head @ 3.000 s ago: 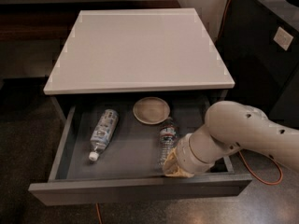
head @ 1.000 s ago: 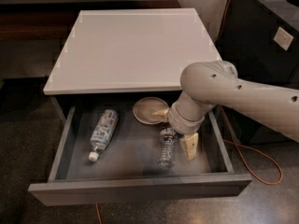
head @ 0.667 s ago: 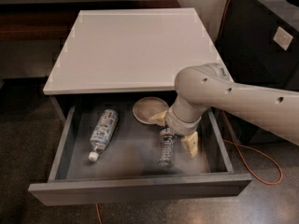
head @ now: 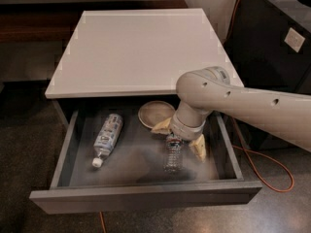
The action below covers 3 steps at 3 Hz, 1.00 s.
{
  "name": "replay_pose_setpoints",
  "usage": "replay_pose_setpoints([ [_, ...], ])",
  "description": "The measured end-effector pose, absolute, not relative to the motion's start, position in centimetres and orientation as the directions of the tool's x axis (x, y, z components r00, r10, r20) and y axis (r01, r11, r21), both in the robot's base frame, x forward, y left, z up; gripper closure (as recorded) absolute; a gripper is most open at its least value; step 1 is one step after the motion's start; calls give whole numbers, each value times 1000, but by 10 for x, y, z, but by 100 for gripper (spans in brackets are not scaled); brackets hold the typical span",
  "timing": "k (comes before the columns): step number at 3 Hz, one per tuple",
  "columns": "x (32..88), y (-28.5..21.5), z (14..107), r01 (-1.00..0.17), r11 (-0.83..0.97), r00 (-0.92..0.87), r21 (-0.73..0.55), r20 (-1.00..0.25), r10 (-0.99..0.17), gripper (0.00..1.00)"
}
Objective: Pick water bottle from top drawer and place on counter
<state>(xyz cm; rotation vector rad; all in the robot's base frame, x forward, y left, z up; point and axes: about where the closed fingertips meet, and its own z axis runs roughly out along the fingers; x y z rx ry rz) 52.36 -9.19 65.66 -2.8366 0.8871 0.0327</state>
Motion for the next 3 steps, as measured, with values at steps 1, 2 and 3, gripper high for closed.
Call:
replay_pose_setpoints([
  [1,520,-89,646,-520,-844,854,-130,-102,-510,0],
  [2,516,-85,636,-479,-871,875,-114,-139,-463,0],
  [3,513,-82,628,-451,-887,887,-98,-163,-433,0],
])
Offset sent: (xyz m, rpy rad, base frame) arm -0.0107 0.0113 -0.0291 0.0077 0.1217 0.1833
